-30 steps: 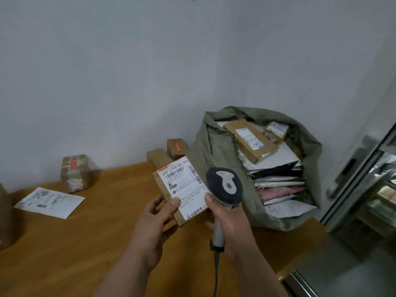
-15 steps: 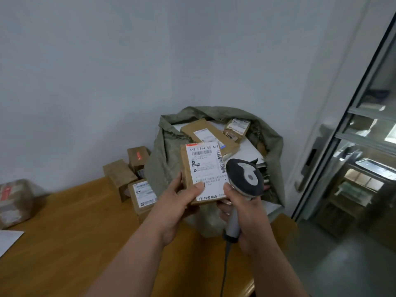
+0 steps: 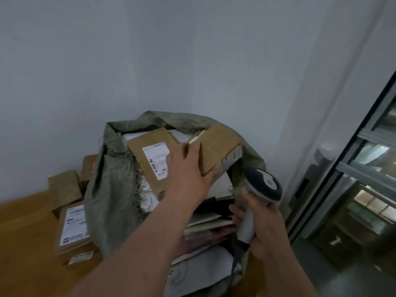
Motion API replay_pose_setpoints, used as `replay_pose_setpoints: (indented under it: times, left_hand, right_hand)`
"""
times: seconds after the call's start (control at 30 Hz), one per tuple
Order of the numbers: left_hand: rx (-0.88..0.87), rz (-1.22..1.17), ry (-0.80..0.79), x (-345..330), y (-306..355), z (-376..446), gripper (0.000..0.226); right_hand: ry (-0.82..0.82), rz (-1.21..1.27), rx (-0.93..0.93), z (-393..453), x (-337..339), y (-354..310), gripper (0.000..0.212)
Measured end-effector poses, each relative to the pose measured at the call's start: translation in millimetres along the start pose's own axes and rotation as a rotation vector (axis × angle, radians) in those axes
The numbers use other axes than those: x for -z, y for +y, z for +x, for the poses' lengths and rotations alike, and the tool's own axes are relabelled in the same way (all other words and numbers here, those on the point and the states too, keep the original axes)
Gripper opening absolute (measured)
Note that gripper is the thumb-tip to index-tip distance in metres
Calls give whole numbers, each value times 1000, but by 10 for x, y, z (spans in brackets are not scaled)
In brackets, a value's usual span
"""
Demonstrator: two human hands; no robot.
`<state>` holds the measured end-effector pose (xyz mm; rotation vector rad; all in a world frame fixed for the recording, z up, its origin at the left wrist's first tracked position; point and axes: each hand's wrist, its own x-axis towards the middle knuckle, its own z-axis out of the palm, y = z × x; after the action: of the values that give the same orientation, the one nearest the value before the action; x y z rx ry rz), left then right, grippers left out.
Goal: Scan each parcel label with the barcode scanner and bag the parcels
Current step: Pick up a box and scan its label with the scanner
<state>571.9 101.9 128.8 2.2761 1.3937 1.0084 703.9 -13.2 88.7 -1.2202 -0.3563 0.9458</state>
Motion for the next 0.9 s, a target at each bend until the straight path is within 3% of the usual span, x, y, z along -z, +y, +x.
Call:
replay_pose_setpoints:
  times: [0.13, 0.3, 0.37, 0.57, 0.67, 0.8, 0.9]
  left_hand:
    - [-29, 178, -246, -439, 33, 67, 89]
    - [-144, 185, -83, -584, 73, 134, 91]
    - [-48, 77, -44, -561, 90, 182, 89]
    - [529, -336, -113, -592, 22, 430, 64]
    - [578, -386, -85, -687, 31, 511, 56]
    - [685, -736, -46, -755, 134, 594, 41]
    - [689, -802, 20, -792, 137, 626, 53]
  right_hand:
    - [-35, 12, -15, 300, 137, 25, 37]
    - [-57, 3, -5, 503, 151, 11, 44]
    - [-59, 7, -4, 546, 144, -10, 43]
    - [-122, 2, 19, 651, 97, -37, 39]
    - [-145, -22, 37, 712, 66, -12, 40]
    - [-141, 8, 56, 824, 5, -27, 42]
    - [-127, 48, 62, 907, -26, -74, 39]
